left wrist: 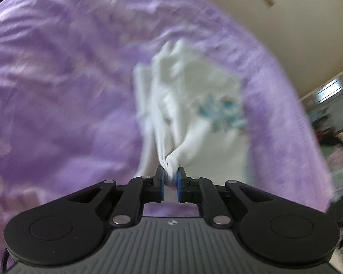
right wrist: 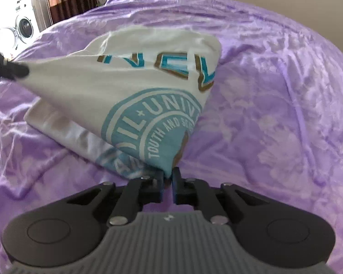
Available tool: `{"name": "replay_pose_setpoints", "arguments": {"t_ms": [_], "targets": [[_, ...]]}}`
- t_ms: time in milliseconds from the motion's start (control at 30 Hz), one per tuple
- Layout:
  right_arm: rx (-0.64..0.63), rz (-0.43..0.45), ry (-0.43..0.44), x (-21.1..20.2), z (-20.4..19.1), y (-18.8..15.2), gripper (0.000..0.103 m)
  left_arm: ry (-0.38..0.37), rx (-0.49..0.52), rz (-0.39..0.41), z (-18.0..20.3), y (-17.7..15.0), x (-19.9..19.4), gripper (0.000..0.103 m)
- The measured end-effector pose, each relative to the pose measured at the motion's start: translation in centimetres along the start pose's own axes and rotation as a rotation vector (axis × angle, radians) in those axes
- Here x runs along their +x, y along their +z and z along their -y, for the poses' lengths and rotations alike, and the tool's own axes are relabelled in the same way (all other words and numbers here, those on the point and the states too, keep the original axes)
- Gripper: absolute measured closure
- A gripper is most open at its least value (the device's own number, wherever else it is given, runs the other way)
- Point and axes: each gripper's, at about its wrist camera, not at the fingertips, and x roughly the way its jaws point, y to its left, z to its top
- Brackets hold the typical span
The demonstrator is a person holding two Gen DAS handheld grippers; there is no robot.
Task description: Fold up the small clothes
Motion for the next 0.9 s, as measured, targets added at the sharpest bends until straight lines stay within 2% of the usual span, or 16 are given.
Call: {"name": "replay_pose_setpoints", "arguments": {"t_ms": [67, 200, 333, 400, 467, 533, 600, 733, 800, 833, 900], "targets": [[-0.006, -0.019, 0.009, 0.8, -0.4, -0.6, 0.103, 0.060, 0.040, -0.009, -0.6, -0.7, 1.3, 0.093], [-0.022, -0.024, 0.018, 1.6, -0.6, -0.8, 0.103, 0.122, 0.103, 0.001, -0.5, -1.2, 2.6, 0.093], [-0.008, -0.074, 0.026, 1.9, 0.0, -1.0, 0.103, 0.164, 0.146, -0.054, 0.1, -1.1, 3.1, 0.091], [0.011, -0.094, 0.038, 1.5, 0.4, -1.1, 0.103, 0.207, 0.156, -0.090, 0.2, -0.8, 2.8, 0.081], [0.024, -0.106, 0.035, 1.1, 0.9, -1.2, 0.103, 0.228, 0.197, -0.125, 0.3, -0.8, 2.1, 0.079], [0.034, -0.106, 0.020, 0.4, 1.7, -1.1, 0.103, 0.226, 0.249, -0.124, 0.8, -0.6, 0.9, 0.078], [0.044, -0.088, 0.005, -0.3, 2.5, -0.7, 0.101, 0.204, 0.290, -0.095, 1.5, 0.0, -0.4, 0.078], [0.076, -0.034, -0.010, -1.0, 4.1, 0.9, 0.098, 0.154, 0.316, 0.024, 2.9, 2.3, -2.7, 0.076], [0.095, 0.004, -0.003, -1.2, 4.6, 1.8, 0.091, 0.118, 0.267, 0.088, 2.8, 4.0, -2.9, 0.067], [0.099, 0.016, -0.004, -1.2, 4.7, 2.3, 0.085, 0.102, 0.237, 0.107, 2.7, 4.7, -2.7, 0.066], [0.101, 0.038, 0.000, -1.1, 4.8, 3.1, 0.085, 0.081, 0.173, 0.136, 2.4, 6.3, -1.7, 0.062]]}}
